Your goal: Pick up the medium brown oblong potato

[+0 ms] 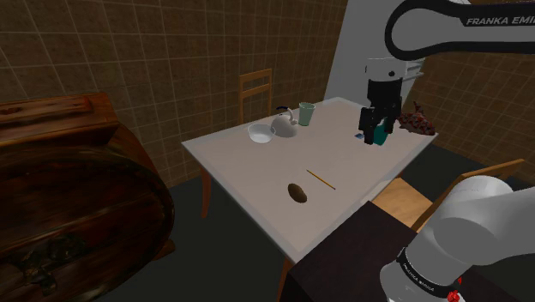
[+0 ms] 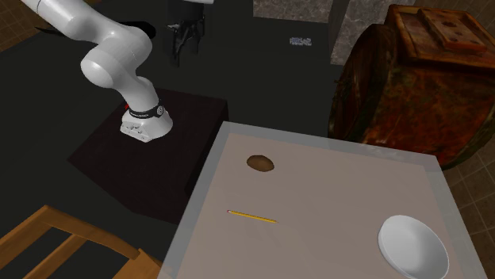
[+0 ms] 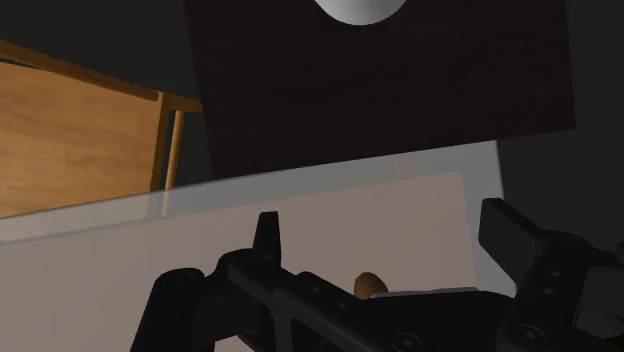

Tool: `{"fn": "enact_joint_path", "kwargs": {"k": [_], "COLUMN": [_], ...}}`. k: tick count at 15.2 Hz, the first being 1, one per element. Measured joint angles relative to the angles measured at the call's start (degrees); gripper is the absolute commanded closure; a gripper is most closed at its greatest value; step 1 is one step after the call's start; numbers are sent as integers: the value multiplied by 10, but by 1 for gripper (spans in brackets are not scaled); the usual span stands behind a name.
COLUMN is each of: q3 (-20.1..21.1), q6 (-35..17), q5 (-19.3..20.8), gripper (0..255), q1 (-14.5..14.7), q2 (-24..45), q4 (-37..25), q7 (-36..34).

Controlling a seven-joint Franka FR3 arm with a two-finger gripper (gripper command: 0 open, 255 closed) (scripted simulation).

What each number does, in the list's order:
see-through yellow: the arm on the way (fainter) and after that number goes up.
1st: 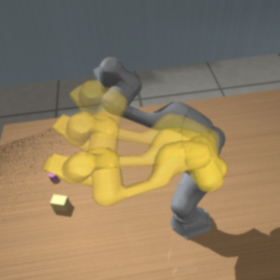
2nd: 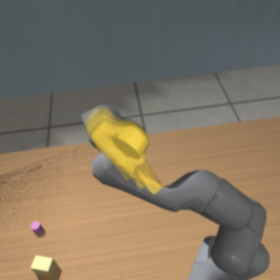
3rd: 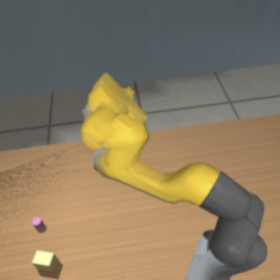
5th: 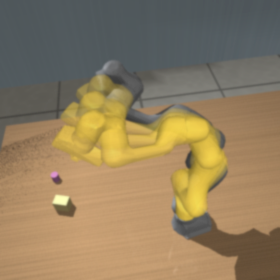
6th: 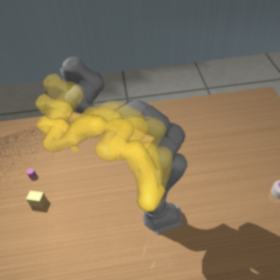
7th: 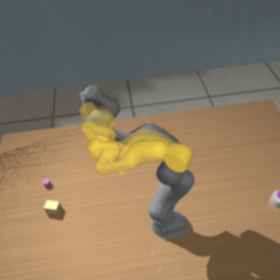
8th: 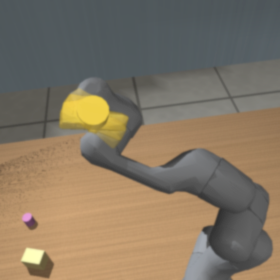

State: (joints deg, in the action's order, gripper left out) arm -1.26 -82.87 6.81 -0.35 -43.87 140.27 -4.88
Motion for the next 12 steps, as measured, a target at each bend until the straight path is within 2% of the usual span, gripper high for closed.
{"fn": "enact_joint_path", "kwargs": {"k": [2,4,12], "q3": [-2,-7,-30], "q6": [-10,-41,-210], "q5": [0,3,6], "gripper": [0,0,0], "q1": [0,0,4], "q2": [5,21,156], "q4": [5,20,53], "q7": [1,5,21]}}
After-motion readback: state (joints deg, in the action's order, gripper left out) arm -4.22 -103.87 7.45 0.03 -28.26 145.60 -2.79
